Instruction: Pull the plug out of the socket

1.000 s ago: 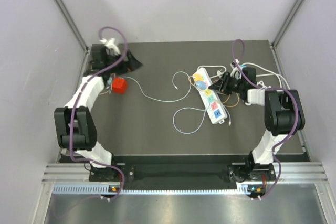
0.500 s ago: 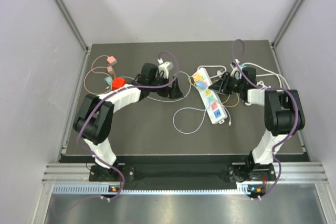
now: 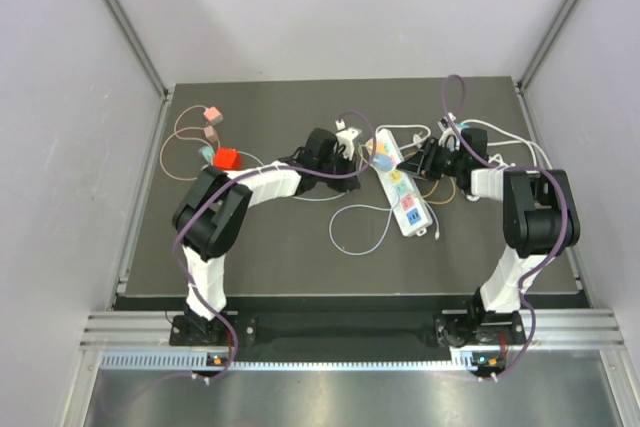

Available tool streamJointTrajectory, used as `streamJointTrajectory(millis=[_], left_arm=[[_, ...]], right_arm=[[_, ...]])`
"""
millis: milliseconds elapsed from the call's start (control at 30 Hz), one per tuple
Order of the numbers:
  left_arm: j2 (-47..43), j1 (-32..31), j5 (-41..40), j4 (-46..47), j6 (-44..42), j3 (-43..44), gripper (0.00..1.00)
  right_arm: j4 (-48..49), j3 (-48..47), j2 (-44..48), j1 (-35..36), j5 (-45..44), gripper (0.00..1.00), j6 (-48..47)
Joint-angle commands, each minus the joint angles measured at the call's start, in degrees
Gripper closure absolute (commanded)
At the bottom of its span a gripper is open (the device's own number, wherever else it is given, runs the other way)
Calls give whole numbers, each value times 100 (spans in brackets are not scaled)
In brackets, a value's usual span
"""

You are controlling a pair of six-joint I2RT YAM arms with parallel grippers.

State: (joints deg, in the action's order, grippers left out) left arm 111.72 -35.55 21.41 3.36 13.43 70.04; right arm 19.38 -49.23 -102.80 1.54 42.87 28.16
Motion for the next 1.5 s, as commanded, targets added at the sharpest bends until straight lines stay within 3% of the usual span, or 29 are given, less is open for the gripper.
streamJointTrajectory(millis=[0, 100, 167, 267, 367, 533, 900, 1000, 1200, 1467], left_arm=[[-80, -22, -233, 96, -218, 326, 100], [-492, -22, 90, -19, -611, 125, 100], [-869, 4, 1016, -387, -1103, 28, 100], [-1274, 74, 1470, -1292, -1834, -52, 100], [-1582, 285, 1472, -2089, -2230, -104, 100], [-2153, 1084, 1208, -2656, -2407, -298, 100], [-3332, 3201, 1252, -1664, -888, -597, 100], [-3280, 3676, 735, -1207, -176, -597, 100], [-2867, 4135, -179, -521, 844, -492, 100], [-1629, 4275, -848, -625, 1030, 395, 100]], right_arm=[[286, -227, -20, -66, 90, 100, -74], [286, -227, -20, -66, 90, 100, -65], [286, -218, -12, -75, 90, 100, -74], [295, -227, -29, -75, 72, 100, -65], [295, -218, -12, -75, 37, 100, -65], [277, -201, 41, -93, 11, 100, -74], [295, -210, 59, -110, 28, 100, -48], [304, -209, 59, -101, 37, 100, -48], [304, -201, 103, -110, 46, 100, -30], [339, -192, 85, -101, 90, 100, 23]])
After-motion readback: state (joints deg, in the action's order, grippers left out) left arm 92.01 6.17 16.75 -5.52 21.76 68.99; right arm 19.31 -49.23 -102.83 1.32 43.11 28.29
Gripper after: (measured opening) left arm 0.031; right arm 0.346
